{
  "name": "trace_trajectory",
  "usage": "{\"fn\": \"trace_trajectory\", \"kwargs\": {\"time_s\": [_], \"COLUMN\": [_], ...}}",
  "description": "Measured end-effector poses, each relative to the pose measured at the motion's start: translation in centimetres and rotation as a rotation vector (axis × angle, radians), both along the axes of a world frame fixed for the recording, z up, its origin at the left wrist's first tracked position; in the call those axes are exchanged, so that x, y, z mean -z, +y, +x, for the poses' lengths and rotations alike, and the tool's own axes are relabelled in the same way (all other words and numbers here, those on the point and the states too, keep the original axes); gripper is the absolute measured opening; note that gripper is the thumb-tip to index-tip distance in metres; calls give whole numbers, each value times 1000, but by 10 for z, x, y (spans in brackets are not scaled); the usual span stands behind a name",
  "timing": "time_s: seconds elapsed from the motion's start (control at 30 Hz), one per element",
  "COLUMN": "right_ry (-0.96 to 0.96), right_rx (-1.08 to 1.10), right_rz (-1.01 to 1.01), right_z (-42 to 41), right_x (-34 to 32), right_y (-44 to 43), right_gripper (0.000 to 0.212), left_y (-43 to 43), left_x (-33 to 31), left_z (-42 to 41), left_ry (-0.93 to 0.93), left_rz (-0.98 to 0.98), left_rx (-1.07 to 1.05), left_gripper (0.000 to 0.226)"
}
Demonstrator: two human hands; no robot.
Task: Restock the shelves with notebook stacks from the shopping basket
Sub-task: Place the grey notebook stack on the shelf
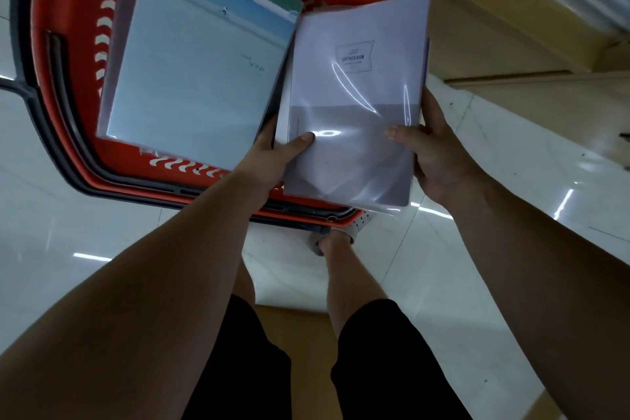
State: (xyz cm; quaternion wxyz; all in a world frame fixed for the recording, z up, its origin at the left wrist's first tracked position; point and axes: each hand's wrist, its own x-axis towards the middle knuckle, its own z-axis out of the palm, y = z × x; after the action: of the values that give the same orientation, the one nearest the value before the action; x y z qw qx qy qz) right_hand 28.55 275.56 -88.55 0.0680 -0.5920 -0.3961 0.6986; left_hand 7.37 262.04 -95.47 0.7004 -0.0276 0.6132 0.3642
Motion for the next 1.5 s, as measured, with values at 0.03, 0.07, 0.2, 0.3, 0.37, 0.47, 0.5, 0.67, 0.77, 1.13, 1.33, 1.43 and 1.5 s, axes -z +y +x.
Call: {"fn": "trace_trajectory", "kwargs": {"time_s": [0.03, 0.07, 0.2, 0.3, 0.37, 0.47, 0.5, 0.67, 0.77, 1.13, 1.33, 1.43, 1.5], "right_ry": [-2, -4, -9, -14, -17, -21, -24, -38, -47, -29, -90, -57, -27], "right_rx": [-1, -1, 0, -8, -14, -3, 7, 85, 123, 164, 191, 195, 175], "right_rz": [-2, -2, -1, -1, 3, 15, 18, 12, 11, 0, 28, 44, 51], "right_z": [0, 0, 0, 2, 6, 17, 22, 46, 51, 58, 60, 63, 63], "right_x": [-1, -1, -5, -14, -22, -35, -40, -51, -40, -18, -33, -46, -62], "right_y": [0, 1, 2, 3, 4, 3, 1, -13, -19, -14, -15, -9, -7], "right_gripper": [74, 74, 74, 74, 74, 72, 72, 73, 77, 71, 88, 92, 90], "left_y": [2, 2, -2, -3, -3, -6, -6, 11, 25, 53, 54, 51, 51], "left_x": [-1, 0, -1, -7, -11, -15, -17, -27, -20, -5, -31, -54, -74], "left_z": [-1, -1, -2, 1, 5, 12, 15, 18, 14, 16, 44, 53, 48], "left_ry": [-31, -63, -196, -181, -174, -190, -198, -215, -171, -207, -68, 27, 66], "left_rz": [14, 22, 65, 100, 118, 147, 160, 222, 217, 220, 277, 344, 411], "left_rx": [-1, -6, -38, -28, -23, -30, -32, 53, 97, 133, 114, 112, 156], "left_gripper": [64, 61, 56, 49, 55, 73, 75, 61, 63, 74, 76, 88, 93]}}
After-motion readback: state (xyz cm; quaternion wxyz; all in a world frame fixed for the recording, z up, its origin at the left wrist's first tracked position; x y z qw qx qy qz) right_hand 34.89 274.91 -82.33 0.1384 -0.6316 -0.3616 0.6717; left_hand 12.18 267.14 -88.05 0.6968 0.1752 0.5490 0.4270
